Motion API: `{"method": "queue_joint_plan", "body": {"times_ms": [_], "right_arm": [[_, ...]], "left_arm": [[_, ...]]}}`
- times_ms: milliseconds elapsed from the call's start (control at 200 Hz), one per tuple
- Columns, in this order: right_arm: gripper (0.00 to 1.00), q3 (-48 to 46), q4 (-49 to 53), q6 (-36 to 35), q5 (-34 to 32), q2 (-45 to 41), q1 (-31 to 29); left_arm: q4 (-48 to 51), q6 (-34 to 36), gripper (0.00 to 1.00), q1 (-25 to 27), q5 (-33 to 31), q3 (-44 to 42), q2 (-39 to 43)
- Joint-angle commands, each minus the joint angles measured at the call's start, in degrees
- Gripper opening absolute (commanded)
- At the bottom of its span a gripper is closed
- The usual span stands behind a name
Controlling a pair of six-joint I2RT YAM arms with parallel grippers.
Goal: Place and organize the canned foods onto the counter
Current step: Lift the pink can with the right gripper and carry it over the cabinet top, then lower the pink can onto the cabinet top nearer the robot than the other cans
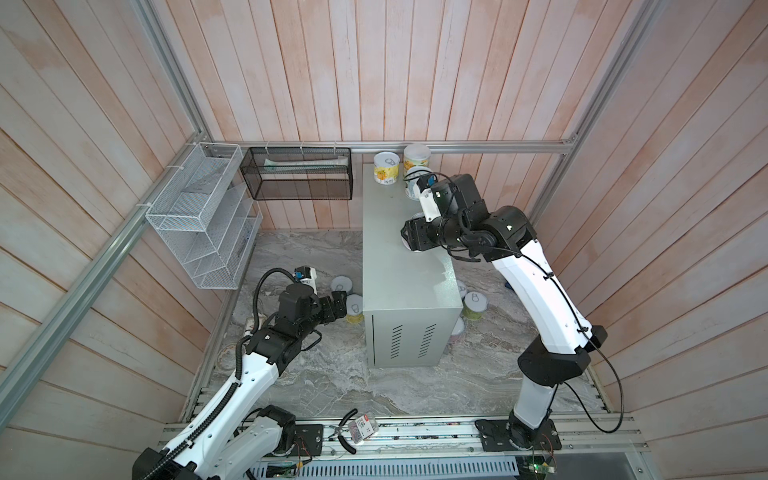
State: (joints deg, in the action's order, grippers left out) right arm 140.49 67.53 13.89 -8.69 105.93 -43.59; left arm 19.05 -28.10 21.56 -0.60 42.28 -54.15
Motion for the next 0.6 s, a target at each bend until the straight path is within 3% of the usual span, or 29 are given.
{"method": "queue_joint_plan", "body": {"times_ms": [0, 65, 280, 475, 595], "right_arm": [[0.45, 2.53, -1.7, -0.7, 1.2, 0.68, -0.79], [0.62, 2.85, -1.85, -0.75, 1.3, 0.77, -0.87], [0.84, 2.91, -2.68, -1.13, 1.9, 1.47, -0.98], [0.87, 2.84, -4.88, -2.11, 3.34, 1.01, -1.27], [0.87, 3.39, -5.45, -2.76, -0.5, -0.37, -2.53]], "left_arm": [[-0.46, 0.68, 0.97, 0.31, 0.47, 1.67, -0.08], [-0.5, 0.6, 0.97, 0.28, 0.51, 1.62, -0.09], [-0.21, 0.61, 0.97, 0.32, 0.25, 1.49, -0.18], [0.65, 0.61, 0.97, 0.32, -0.63, 1.36, 0.8], [1.25, 0.57, 0.97, 0.32, -1.2, 1.22, 1.19]]}}
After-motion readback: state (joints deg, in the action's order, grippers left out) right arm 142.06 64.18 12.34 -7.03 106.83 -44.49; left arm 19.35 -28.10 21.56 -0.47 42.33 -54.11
